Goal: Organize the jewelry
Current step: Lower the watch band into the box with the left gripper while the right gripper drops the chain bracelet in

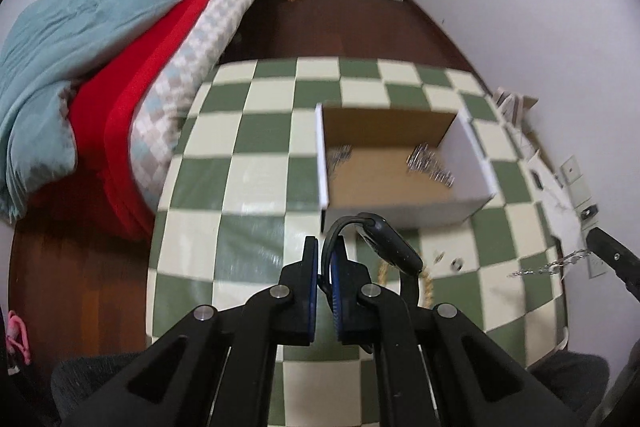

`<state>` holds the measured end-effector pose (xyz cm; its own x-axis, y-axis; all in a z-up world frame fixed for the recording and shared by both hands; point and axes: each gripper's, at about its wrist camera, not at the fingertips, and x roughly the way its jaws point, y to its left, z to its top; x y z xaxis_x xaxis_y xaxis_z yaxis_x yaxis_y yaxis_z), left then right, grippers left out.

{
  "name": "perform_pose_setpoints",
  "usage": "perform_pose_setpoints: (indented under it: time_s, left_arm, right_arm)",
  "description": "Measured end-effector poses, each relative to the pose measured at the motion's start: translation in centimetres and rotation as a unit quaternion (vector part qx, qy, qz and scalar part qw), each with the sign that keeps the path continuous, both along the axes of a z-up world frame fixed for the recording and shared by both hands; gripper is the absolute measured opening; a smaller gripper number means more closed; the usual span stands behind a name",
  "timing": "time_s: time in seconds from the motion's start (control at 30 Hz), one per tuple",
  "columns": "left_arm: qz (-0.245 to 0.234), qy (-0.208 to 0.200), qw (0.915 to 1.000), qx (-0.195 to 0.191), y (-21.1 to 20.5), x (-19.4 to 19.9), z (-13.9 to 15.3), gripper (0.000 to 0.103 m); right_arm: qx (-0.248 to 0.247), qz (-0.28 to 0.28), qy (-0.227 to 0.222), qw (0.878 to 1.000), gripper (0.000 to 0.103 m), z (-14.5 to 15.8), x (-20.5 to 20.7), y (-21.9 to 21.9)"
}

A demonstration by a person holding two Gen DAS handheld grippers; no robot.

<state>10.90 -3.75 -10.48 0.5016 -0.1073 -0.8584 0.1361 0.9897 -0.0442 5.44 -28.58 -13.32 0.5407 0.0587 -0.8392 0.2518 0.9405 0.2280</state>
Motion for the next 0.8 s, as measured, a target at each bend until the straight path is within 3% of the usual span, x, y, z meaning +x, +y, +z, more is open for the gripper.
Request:
perform_pose_setpoints:
  time_s: [0.2,0.4,0.53,0.8]
  left_arm:
    - [-0.016,-0.018,0.9997,-0.008,-0.8,2.7,2.4,0.004]
    - [-0.035,0.009,0.9993,-0.013,-1.5,6.6,1.7,0.004]
    - [-0.042,0.041,0.9981,-0.02,-1.6,9.3,0.1,0.004]
    - [-0.041,0.105,0.9928,-0.041,-1.5,13.2,-3.2,0.004]
  right_arm:
    - [0.0,0.035,-0.042,0.999,0.008,4.6,2.5,2.0]
    - [0.004,0.069,-0.063,0.996,0.008,6.9,6.8,4.2]
    - [0.018,0.089,-0.055,0.994,0.008,6.7,10.0,5.7]
    - [0.046,0.114,-0.001,0.992,0.008,2.6,15.0,7.3]
